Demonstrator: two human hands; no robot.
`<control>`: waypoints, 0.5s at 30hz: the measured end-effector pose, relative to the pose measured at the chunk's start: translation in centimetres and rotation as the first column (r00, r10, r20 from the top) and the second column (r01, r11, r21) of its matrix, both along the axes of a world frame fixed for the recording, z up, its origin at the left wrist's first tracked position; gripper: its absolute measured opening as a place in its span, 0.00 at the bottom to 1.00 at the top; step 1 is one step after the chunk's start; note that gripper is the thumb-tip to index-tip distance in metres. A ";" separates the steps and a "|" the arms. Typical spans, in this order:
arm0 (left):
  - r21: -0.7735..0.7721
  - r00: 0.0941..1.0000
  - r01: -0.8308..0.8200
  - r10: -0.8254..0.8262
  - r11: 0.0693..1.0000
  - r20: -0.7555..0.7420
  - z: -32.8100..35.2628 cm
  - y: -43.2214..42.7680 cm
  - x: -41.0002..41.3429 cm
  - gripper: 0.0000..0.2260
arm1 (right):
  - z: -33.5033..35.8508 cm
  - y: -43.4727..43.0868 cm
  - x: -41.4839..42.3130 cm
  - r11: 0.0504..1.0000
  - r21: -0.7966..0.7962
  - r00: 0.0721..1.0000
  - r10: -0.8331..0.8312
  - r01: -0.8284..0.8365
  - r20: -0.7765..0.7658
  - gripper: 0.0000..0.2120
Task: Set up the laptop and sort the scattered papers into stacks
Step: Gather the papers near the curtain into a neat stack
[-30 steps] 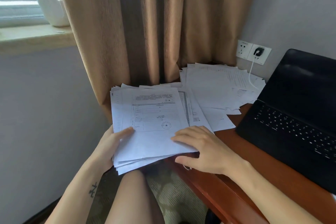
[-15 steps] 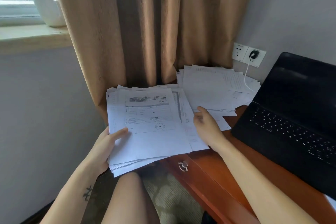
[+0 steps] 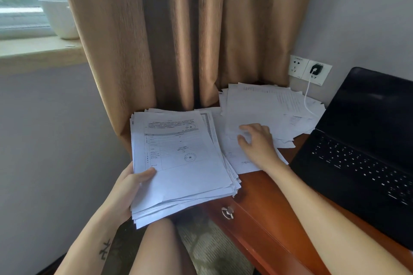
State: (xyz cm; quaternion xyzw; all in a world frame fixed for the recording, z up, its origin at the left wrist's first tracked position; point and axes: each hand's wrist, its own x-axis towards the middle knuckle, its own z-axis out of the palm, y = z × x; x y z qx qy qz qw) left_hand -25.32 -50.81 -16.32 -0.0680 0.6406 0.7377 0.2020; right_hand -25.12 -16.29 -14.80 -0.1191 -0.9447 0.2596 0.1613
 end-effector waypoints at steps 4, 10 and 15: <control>0.002 1.000 -0.010 0.010 1.000 0.005 0.0 0.0 0.0 0.15 | -0.3 2.1 -1.7 0.984 0.173 0.979 -0.078 0.045 0.186 0.39; -0.003 1.000 -0.012 0.012 1.000 0.016 0.0 0.1 0.0 0.15 | -1.3 3.0 -3.8 0.943 0.314 0.978 -0.159 0.111 0.132 0.39; 0.003 1.000 -0.012 0.012 1.000 0.022 0.0 0.0 -0.1 0.15 | -2.1 3.6 -3.6 0.962 0.246 0.990 -0.133 0.116 0.054 0.30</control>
